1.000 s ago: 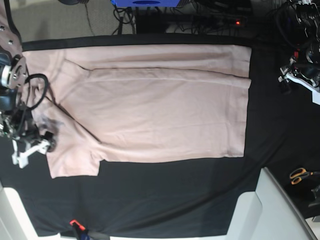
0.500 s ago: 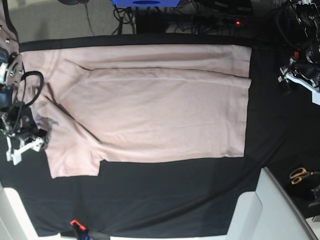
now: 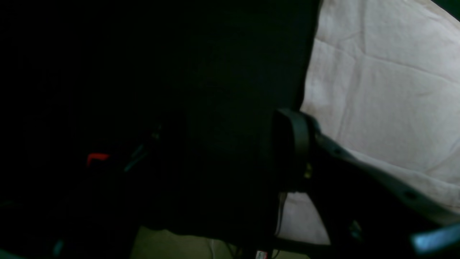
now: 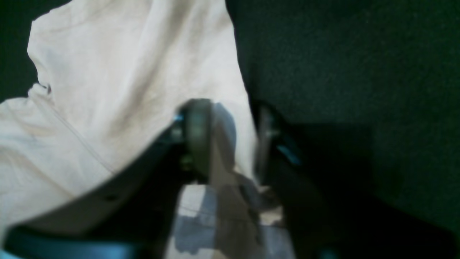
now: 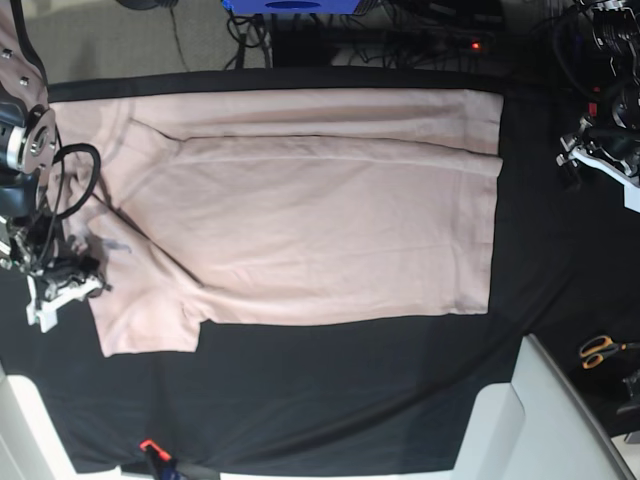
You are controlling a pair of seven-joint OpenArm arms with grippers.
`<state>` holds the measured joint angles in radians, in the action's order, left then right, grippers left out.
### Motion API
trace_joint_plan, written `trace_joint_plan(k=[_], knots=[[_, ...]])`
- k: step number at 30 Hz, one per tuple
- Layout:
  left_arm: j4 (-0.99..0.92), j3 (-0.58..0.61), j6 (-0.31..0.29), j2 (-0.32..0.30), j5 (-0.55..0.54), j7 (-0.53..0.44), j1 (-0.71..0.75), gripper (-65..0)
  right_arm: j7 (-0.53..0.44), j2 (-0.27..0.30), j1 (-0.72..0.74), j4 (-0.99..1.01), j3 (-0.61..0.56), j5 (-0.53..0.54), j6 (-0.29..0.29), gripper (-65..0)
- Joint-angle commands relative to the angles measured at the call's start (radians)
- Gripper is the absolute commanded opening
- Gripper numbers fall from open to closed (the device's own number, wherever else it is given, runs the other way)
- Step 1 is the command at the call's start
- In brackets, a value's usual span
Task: Fold the T-shirt properly
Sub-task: 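Grasp the opposite shirt edge near the sleeve with the right gripper, then lower the left gripper and grasp the opposite edge near the hem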
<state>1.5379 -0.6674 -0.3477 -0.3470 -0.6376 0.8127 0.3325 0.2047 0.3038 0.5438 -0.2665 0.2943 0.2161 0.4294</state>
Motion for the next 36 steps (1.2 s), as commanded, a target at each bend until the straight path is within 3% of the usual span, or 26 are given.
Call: trace_joint_plan(k=[1,6,12,15,18,21,28,31,36], knots=[[0.016,-0.007,-0.007,-0.022,-0.015,-0.017,-0.003,-28.1,0.014,0.005,0.019,-0.006,-0.002,-0.002,0.010,-55.1],[-0.006,-0.005,-0.007,-0.025,-0.008,-0.017,-0.052,-28.1,0.012,0.005,0.015,-0.035,-0.002,-0.002,0.010,-63.8],[-0.158,0.084,-0.007,-0.059,0.170,-0.011,-0.284,-27.6,0.016,0.005,0.014,-0.058,-0.002,-0.002,0.010,-64.4],[-0.282,0.159,-0.007,-0.062,0.206,-0.009,-0.428,-18.3,0.016,0.005,0.014,-0.058,-0.002,-0.002,0.010,-64.4],[-0.506,0.252,-0.007,-0.071,0.206,-0.014,-0.591,-0.2,0.016,0.005,0.012,-0.058,-0.002,-0.002,0.013,-64.5],[-0.755,0.354,-0.007,-0.074,0.206,-0.043,-0.743,0.0,0.019,0.007,0.012,-0.058,-0.002,-0.002,0.016,-64.7],[-1.192,0.602,-0.004,-0.044,0.201,-0.280,-0.968,0.0,0.048,0.010,0.012,-0.060,-0.002,-0.002,0.016,-64.8],[-1.255,0.625,-0.004,-0.030,0.201,-0.335,-1.004,0.0,0.048,0.010,0.012,-0.060,-0.002,-0.002,0.016,-64.8],[-1.261,0.633,-0.004,0.018,0.204,-0.349,-1.005,0.0,0.048,0.010,0.012,-0.060,-0.002,-0.002,0.016,-64.8]])
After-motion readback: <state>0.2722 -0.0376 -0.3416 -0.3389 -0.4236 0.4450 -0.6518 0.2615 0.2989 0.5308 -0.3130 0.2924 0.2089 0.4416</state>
